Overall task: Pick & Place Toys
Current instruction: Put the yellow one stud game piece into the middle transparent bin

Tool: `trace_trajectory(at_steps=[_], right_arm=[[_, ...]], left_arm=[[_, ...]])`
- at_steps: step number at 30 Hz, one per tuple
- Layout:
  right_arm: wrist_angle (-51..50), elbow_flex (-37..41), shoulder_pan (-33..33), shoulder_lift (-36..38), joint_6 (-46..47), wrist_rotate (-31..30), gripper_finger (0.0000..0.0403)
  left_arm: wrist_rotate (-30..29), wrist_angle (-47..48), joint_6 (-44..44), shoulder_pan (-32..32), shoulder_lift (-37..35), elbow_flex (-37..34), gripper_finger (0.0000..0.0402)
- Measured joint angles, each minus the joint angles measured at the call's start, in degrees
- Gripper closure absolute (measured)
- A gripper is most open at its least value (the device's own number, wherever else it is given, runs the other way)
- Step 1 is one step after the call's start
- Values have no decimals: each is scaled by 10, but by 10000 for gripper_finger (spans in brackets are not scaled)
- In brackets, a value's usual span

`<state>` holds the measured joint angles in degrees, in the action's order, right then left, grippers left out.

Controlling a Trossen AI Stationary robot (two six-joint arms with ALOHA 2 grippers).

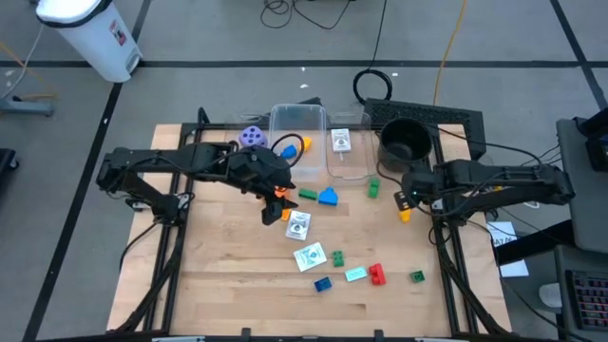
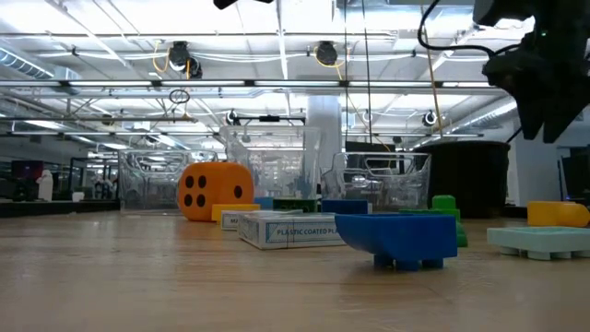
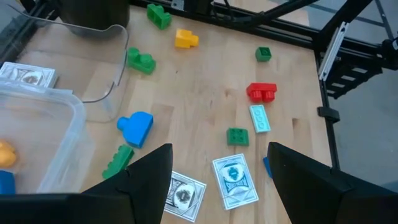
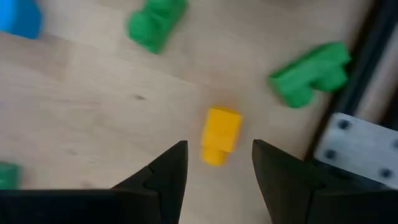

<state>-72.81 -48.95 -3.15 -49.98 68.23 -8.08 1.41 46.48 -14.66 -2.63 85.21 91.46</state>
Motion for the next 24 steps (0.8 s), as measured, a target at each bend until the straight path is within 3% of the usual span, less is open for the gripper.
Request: trace_trajectory(at_steps=[13, 24], right_arm=[[-9, 0, 3, -67, -23, -10, 232], [22, 0, -14, -130, -76, 22, 232]], left_arm=[[0, 0, -4, 0, 0, 0, 133], [0, 0, -9, 0, 0, 0, 133]])
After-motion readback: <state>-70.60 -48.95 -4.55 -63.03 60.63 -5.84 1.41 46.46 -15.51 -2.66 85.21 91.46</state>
